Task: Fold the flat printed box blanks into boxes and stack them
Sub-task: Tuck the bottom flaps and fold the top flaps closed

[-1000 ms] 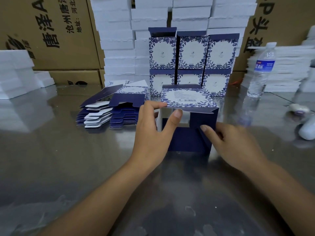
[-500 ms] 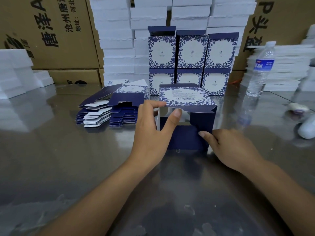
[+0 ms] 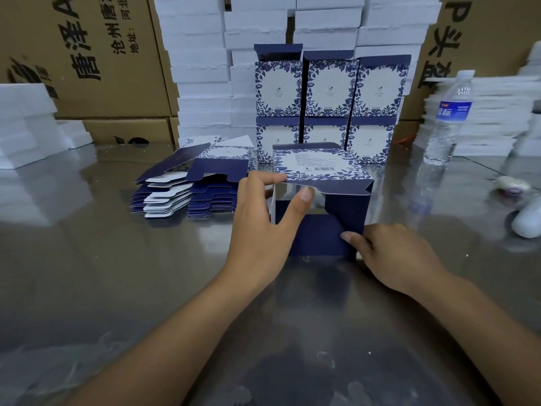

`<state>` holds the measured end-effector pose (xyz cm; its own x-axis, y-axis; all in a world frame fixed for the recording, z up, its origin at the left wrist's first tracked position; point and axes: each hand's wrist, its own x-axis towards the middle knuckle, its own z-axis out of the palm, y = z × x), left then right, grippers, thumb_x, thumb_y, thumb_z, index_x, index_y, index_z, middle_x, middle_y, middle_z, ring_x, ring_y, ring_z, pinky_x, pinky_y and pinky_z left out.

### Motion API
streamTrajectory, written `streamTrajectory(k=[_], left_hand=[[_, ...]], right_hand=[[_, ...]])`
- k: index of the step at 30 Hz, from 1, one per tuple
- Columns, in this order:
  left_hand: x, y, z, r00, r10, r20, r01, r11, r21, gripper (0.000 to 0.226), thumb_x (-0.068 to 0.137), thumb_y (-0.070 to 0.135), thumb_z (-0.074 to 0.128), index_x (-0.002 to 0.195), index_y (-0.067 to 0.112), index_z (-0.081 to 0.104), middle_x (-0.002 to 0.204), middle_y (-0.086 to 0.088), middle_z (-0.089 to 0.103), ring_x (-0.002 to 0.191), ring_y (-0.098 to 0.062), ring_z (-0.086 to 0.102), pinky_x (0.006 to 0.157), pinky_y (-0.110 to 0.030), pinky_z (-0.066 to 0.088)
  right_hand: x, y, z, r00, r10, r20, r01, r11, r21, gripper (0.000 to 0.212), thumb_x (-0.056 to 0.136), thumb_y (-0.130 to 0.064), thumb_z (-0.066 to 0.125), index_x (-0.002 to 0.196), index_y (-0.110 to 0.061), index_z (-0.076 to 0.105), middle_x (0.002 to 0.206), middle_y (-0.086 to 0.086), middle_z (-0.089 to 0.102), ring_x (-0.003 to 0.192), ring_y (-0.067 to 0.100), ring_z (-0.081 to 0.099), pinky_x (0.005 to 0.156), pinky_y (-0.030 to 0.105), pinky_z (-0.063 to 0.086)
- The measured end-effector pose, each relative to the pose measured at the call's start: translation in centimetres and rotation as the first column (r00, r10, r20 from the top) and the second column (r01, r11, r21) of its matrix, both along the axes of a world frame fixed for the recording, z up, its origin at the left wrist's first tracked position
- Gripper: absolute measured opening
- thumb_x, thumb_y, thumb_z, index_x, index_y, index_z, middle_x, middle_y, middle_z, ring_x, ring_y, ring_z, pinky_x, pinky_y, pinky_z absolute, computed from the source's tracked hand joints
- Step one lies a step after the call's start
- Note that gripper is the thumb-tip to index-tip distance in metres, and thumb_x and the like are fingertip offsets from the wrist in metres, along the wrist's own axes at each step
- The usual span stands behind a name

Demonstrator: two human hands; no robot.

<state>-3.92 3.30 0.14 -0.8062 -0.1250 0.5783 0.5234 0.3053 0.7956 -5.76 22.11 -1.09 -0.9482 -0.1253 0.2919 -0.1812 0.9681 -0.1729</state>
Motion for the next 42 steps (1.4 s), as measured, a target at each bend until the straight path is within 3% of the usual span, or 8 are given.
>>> streamTrajectory(k=[8, 14, 22, 27, 30, 35, 39, 42], left_hand=[[0.1, -0.4, 0.6, 1.0, -0.01, 0.028, 0.007, 0.992, 0.125, 0.043, 0.071, 0.067, 0.047, 0.097, 0.034, 0.051, 0.107, 0.015, 0.054, 0.101, 0.007, 0.049, 0.078, -0.001, 0.033], [0.0, -0.7, 1.4, 0.999, 0.013, 0.032, -0.02, 0.975, 0.222, 0.037, 0.07, 0.064, 0.044, 0.089, 0.033, 0.051, 0.092, 0.024, 0.055, 0.087, 0.021, 0.047, 0.074, 0.004, 0.03], [-0.1, -0.8, 1.3, 0.999, 0.008, 0.033, -0.015, 0.978, 0.21, 0.038, 0.071, 0.066, 0.043, 0.089, 0.034, 0.05, 0.096, 0.022, 0.055, 0.091, 0.02, 0.047, 0.077, 0.004, 0.03], [-0.3, -0.9, 1.4, 1.0, 0.012, 0.012, -0.014, 0.976, 0.217, 0.034, 0.074, 0.062, 0.044, 0.089, 0.032, 0.051, 0.094, 0.021, 0.055, 0.087, 0.021, 0.048, 0.074, 0.005, 0.03], [-0.2, -0.9, 1.4, 1.0, 0.007, 0.018, -0.01, 0.979, 0.205, 0.034, 0.073, 0.063, 0.044, 0.089, 0.034, 0.051, 0.093, 0.022, 0.055, 0.085, 0.02, 0.048, 0.073, 0.004, 0.031], [0.0, -0.7, 1.4, 0.999, -0.028, 0.019, 0.024, 0.982, 0.185, 0.036, 0.071, 0.066, 0.042, 0.089, 0.036, 0.05, 0.096, 0.02, 0.055, 0.087, 0.016, 0.05, 0.074, 0.0, 0.034], [0.3, -0.2, 0.8, 0.991, -0.131, 0.038, 0.127, 0.987, 0.099, 0.039, 0.073, 0.067, 0.047, 0.098, 0.037, 0.05, 0.111, 0.011, 0.055, 0.099, 0.004, 0.052, 0.079, -0.005, 0.038], [0.5, -0.1, 0.7, 0.974, -0.223, 0.042, 0.22, 0.973, 0.066, 0.041, 0.079, 0.069, 0.045, 0.106, 0.039, 0.05, 0.111, 0.012, 0.054, 0.097, 0.01, 0.052, 0.078, -0.003, 0.039]], right_hand=[[-0.1, 0.5, -0.1, 0.993, 0.121, 0.016, -0.119, 0.99, -0.07, 0.049, 0.086, -0.061, 0.039, 0.059, -0.022, 0.048, 0.06, -0.006, 0.053, 0.062, 0.017, 0.052, 0.049, 0.03, 0.032], [-0.2, 0.5, -0.4, 0.987, 0.153, -0.041, -0.156, 0.982, -0.107, 0.045, 0.092, -0.051, 0.041, 0.058, -0.022, 0.045, 0.055, -0.011, 0.051, 0.055, 0.005, 0.046, 0.049, 0.025, 0.032], [-0.1, 0.4, -0.5, 0.984, 0.168, -0.064, -0.175, 0.974, -0.147, 0.046, 0.094, -0.046, 0.043, 0.057, -0.018, 0.04, 0.052, -0.002, 0.046, 0.053, 0.013, 0.045, 0.05, 0.03, 0.031], [0.2, 0.1, -0.2, 0.995, 0.084, -0.06, -0.09, 0.99, -0.109, 0.057, 0.076, -0.074, 0.033, 0.057, -0.022, 0.043, 0.052, -0.005, 0.046, 0.054, 0.009, 0.046, 0.047, 0.028, 0.027], [0.2, -0.1, -0.1, 0.976, 0.043, -0.213, -0.089, 0.973, -0.211, 0.062, 0.064, -0.083, 0.025, 0.083, -0.028, 0.049, 0.079, -0.014, 0.049, 0.068, 0.012, 0.05, 0.057, 0.029, 0.034], [0.4, -1.0, 1.0, 0.82, 0.108, -0.562, -0.394, 0.819, -0.417, 0.059, 0.084, -0.057, 0.053, 0.134, -0.032, 0.035, 0.127, -0.021, 0.036, 0.115, 0.01, 0.048, 0.095, 0.027, 0.037], [0.9, -1.5, 1.4, 0.758, 0.15, -0.635, -0.449, 0.825, -0.343, 0.048, 0.086, -0.043, 0.054, 0.128, -0.021, 0.05, 0.121, -0.017, 0.047, 0.118, 0.006, 0.042, 0.1, 0.016, 0.03], [0.9, -1.5, 1.7, 0.719, 0.099, -0.688, -0.429, 0.842, -0.327, 0.023, 0.084, -0.02, 0.062, 0.106, -0.012, 0.066, 0.102, -0.01, 0.057, 0.104, 0.02, 0.054, 0.089, 0.03, 0.04]])
